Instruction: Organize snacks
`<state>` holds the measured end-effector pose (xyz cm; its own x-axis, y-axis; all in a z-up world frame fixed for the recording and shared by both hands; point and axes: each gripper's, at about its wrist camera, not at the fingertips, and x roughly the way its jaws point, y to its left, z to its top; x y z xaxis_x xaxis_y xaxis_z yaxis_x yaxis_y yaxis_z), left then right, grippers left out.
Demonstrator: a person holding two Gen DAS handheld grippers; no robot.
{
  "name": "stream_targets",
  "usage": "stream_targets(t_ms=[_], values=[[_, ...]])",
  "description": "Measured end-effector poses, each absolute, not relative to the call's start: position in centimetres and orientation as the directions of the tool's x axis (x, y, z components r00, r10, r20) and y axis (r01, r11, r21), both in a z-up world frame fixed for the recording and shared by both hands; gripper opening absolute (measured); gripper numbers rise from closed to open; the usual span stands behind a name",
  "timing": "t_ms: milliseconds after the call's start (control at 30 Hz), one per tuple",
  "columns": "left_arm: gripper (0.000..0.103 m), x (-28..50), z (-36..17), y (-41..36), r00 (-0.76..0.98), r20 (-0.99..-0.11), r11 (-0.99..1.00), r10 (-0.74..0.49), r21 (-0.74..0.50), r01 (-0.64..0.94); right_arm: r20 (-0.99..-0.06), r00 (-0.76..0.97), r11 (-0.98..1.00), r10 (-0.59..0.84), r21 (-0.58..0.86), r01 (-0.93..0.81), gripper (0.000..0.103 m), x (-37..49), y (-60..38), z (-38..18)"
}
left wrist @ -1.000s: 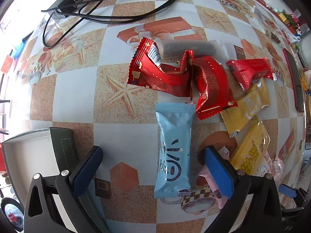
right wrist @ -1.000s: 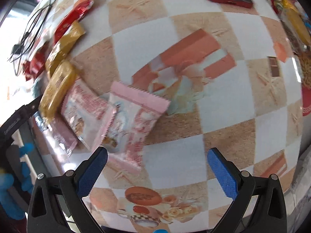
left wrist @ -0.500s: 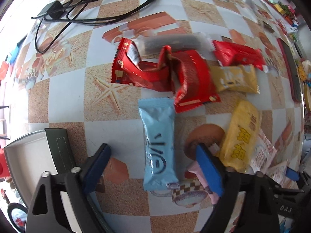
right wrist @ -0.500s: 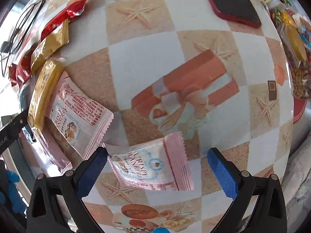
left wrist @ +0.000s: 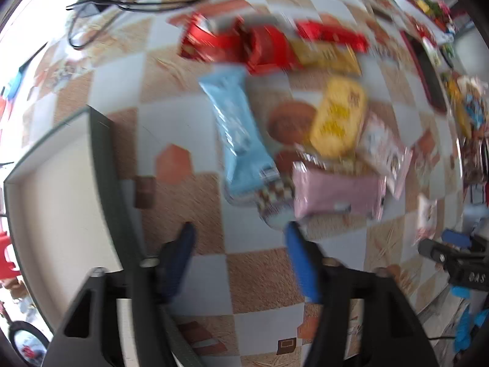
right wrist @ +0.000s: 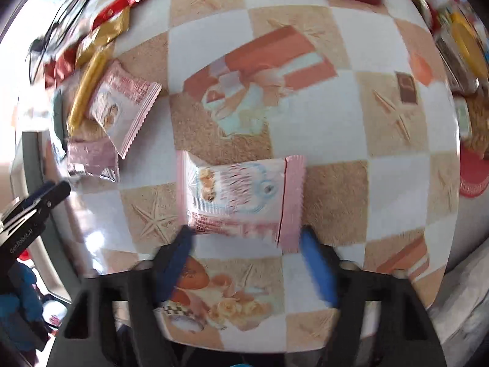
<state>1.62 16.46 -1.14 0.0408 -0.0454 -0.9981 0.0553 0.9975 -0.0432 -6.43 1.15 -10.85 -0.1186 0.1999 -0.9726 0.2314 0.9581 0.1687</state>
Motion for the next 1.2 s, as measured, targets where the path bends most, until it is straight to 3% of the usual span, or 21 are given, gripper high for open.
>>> stream_targets(t_ms=[167,267,400,600,700,767,833,867,900,967,1133,1200], values=[[0.078,3.6,-0.7,17.6,0.052,-0.999,0.999,-0.012,-0.011,0.032,-0.976,-0.121,0.963,0.181,0.151,0.222,0.102,-5.8,0.1,-9.5],[0.078,5.9,-1.1,18.4,0.033,-0.999,0.999,-0.030,-0.032,-0.042,-0.960,-0.120,0.902,0.251,0.187,0.390,0.102,-3.9,-2.1,-9.5],[0.079,9.3,-1.8,19.0,0.010,-0.997,0.988,-0.077,-0.078,-0.136,-0.920,-0.039,0.611,0.389,0.227,0.758,0.102,-6.2,-7.9,-10.2],[0.079,12.7,-4.1,17.1,-0.039,-0.999,0.995,-0.029,-0.025,-0.098,-0.868,0.074,0.283,0.490,0.239,0.929,0.102,-7.9,-10.9,-11.4],[0.080,13.8,-4.9,16.2,-0.033,-0.999,0.997,0.012,0.014,-0.079,-0.883,0.022,0.356,0.469,0.212,0.910,0.102,-6.3,-10.6,-11.4],[0.077,13.9,-5.2,16.4,-0.022,-1.000,0.997,0.017,0.019,-0.068,-0.906,-0.044,0.467,0.421,0.175,0.866,0.096,-3.8,-10.2,-10.7],[0.066,13.7,-4.9,15.3,0.005,-1.000,0.999,0.019,0.019,-0.043,-0.929,-0.090,0.584,0.359,0.148,0.798,0.072,-2.9,-9.8,-9.3],[0.056,13.2,-4.5,15.5,0.017,-1.000,1.000,0.020,0.020,-0.022,-0.938,-0.108,0.641,0.330,0.138,0.755,0.063,-2.5,-9.8,-8.7],[0.043,13.2,-4.3,15.0,0.026,-0.999,1.000,0.025,0.025,0.005,-0.943,-0.115,0.681,0.313,0.138,0.719,0.041,-2.2,-9.5,-8.1],[0.027,13.0,-4.1,13.9,0.023,-1.000,0.999,0.014,0.015,0.042,-0.949,-0.137,0.772,0.285,0.143,0.619,0.040,-1.9,-8.2,-7.6],[0.028,9.5,-4.2,13.6,-0.020,-0.999,0.998,-0.047,-0.048,0.031,-0.968,-0.170,0.933,0.186,0.120,0.340,0.041,-3.0,-4.0,-7.3],[0.039,8.8,-4.1,14.0,-0.014,-0.999,0.999,-0.037,-0.037,0.011,-0.966,-0.179,0.946,0.185,0.126,0.300,0.054,-3.3,-3.0,-7.2]])
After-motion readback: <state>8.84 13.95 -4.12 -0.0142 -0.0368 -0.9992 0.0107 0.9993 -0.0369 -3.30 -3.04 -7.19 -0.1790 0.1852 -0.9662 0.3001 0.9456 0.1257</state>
